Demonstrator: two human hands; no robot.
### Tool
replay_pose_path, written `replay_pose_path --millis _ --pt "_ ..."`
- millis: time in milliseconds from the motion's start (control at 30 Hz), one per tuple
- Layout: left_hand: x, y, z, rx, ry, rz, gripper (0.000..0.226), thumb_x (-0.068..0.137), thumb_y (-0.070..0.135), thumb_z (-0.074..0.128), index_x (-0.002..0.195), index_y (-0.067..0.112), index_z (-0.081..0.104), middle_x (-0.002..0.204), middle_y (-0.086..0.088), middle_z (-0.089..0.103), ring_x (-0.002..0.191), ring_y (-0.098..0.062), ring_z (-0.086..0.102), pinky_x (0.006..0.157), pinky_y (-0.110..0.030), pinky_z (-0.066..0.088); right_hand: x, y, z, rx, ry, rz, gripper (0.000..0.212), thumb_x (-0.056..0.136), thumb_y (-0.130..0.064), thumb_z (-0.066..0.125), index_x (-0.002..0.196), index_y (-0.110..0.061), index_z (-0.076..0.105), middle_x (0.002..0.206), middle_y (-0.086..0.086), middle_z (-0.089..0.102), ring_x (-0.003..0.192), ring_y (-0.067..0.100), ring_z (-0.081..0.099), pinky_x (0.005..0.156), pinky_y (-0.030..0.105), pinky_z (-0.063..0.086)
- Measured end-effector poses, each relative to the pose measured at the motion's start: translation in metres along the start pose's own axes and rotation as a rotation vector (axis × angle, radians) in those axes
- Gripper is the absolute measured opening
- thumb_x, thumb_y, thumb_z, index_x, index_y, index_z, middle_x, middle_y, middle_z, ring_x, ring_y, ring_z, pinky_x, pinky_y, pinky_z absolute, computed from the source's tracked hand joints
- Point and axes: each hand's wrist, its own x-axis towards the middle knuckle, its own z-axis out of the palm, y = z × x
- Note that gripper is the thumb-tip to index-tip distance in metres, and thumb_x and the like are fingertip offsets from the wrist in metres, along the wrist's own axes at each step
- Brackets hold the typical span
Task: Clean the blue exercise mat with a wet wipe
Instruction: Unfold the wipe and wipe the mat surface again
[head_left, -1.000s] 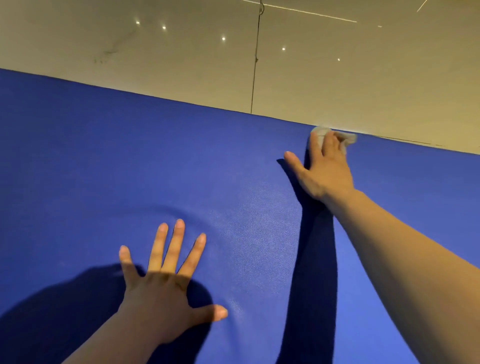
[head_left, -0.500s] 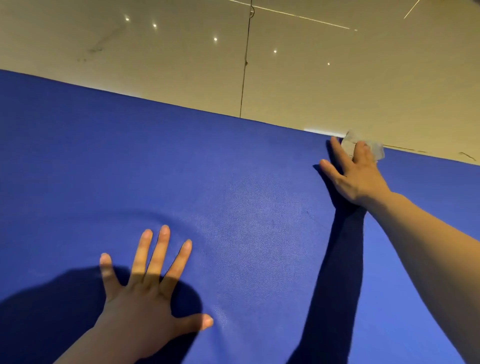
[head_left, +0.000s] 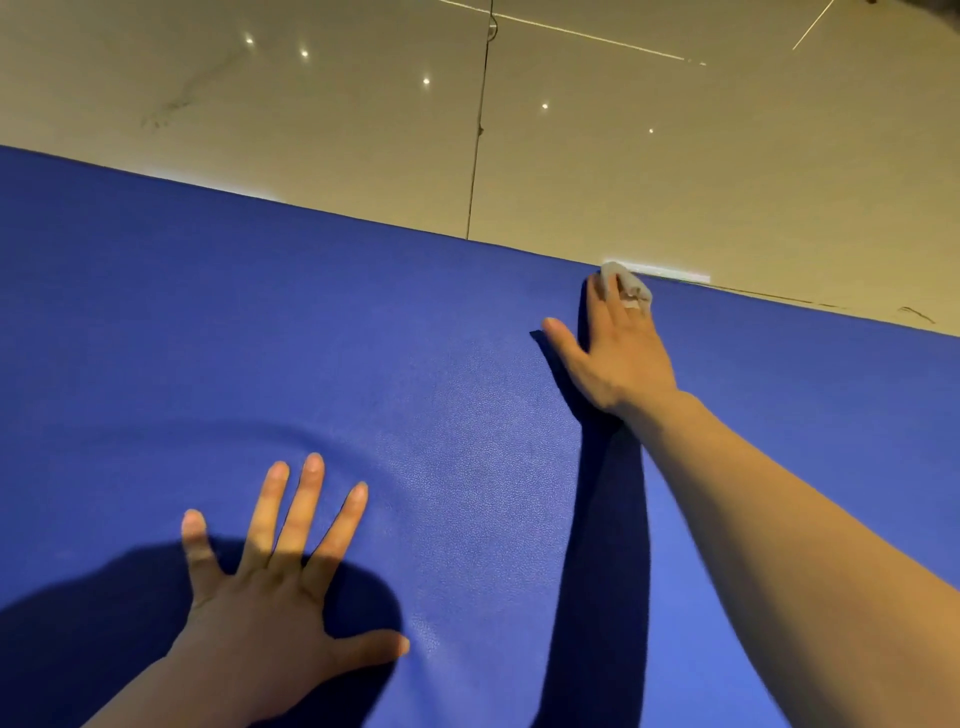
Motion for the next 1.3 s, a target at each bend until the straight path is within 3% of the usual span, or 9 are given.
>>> replay_pose_path --millis 233,433,567,733,833,900,967,1200,1300 --pt "0.002 -0.001 -0.003 0.000 -0.004 0.008 0.112 0.062 0.100 0.020 0.148 0.029 0.034 0.153 -0.014 0.037 0.147 -0.028 0.015 0.096 -0.066 0.015 -0.009 0.038 -0.020 -0.065 -0.114 0.154 0.078 0.087 -0.073 0.020 0.155 -0.036 0.014 0.162 0.021 -0.002 0.147 0.042 0.000 0.120 0.048 0.007" --pt "0.003 -0.004 -0.003 -0.018 0.021 0.023 0.115 0.059 0.102 0.024 0.149 0.032 0.031 0.157 -0.012 0.031 0.151 -0.024 0.006 0.096 -0.069 0.015 -0.026 0.100 -0.044 0.059 -0.085 0.400 0.062 0.097 -0.057 0.039 0.151 -0.027 0.032 0.156 0.017 0.021 0.142 0.036 0.022 0.104 0.049 0.033" --pt "0.004 -0.003 -0.007 -0.022 -0.020 0.021 0.112 0.062 0.100 0.021 0.149 0.031 0.031 0.154 -0.011 0.036 0.151 -0.023 0.004 0.099 -0.065 0.013 -0.042 0.097 -0.050 0.105 0.084 0.423 0.041 0.098 -0.041 0.047 0.122 -0.008 0.050 0.118 0.022 0.054 0.099 0.040 0.052 0.068 0.036 0.035" --pt "0.003 0.000 -0.011 0.005 -0.067 0.018 0.114 0.061 0.101 0.021 0.147 0.029 0.037 0.154 -0.009 0.035 0.151 -0.022 0.001 0.111 -0.056 -0.016 -0.062 0.017 -0.046 0.591 0.205 0.229 0.039 0.096 -0.014 0.057 0.133 -0.027 0.058 0.130 -0.006 0.058 0.115 0.014 0.056 0.089 0.018 0.040" --pt "0.009 0.002 -0.027 0.026 -0.134 -0.041 0.128 0.044 0.107 0.002 0.154 0.042 0.002 0.163 0.002 -0.007 0.143 -0.015 -0.031 0.103 -0.060 -0.027 -0.090 -0.032 -0.044 0.984 0.207 0.201 0.033 0.094 -0.007 0.061 0.115 -0.032 0.061 0.126 -0.009 0.062 0.117 0.008 0.058 0.101 0.031 0.048" --pt "0.008 0.007 -0.033 0.020 -0.229 -0.135 0.124 0.016 0.102 -0.019 0.124 0.048 -0.050 0.136 0.006 -0.059 0.115 -0.015 -0.062 0.097 -0.067 -0.027 -0.110 -0.055 -0.042 1.147 0.138 0.259 0.034 0.091 -0.004 0.065 0.111 -0.032 0.061 0.121 -0.004 0.064 0.112 0.015 0.061 0.097 0.037 0.052" --pt "0.008 0.011 -0.038 0.020 -0.356 -0.159 0.117 0.009 0.098 -0.022 0.107 0.046 -0.060 0.120 0.006 -0.069 0.108 -0.017 -0.065 0.100 -0.071 -0.021 -0.132 -0.073 -0.040 1.280 -0.031 0.310 0.045 0.085 -0.002 0.071 0.116 -0.033 0.059 0.122 -0.002 0.062 0.110 0.018 0.063 0.093 0.035 0.054" --pt "-0.001 0.011 -0.049 -0.038 -0.331 -0.115 0.099 0.078 0.086 0.033 0.136 0.047 -0.036 0.145 0.006 -0.050 0.137 -0.020 -0.042 0.106 -0.070 -0.012 -0.198 -0.102 -0.048 1.211 -0.174 0.314 0.054 0.090 0.004 0.063 0.123 -0.036 0.051 0.112 0.010 0.064 0.090 0.018 0.068 0.074 0.029 0.059" --pt "-0.018 0.017 -0.057 -0.329 0.062 -0.147 0.049 0.100 0.050 0.038 0.145 0.031 0.040 0.158 0.002 0.023 0.148 -0.020 0.011 0.118 -0.056 0.009 -0.220 -0.106 -0.053 1.215 -0.192 0.321 0.047 0.093 -0.001 0.060 0.122 -0.037 0.052 0.100 0.012 0.060 0.071 0.015 0.064 0.059 0.024 0.055"
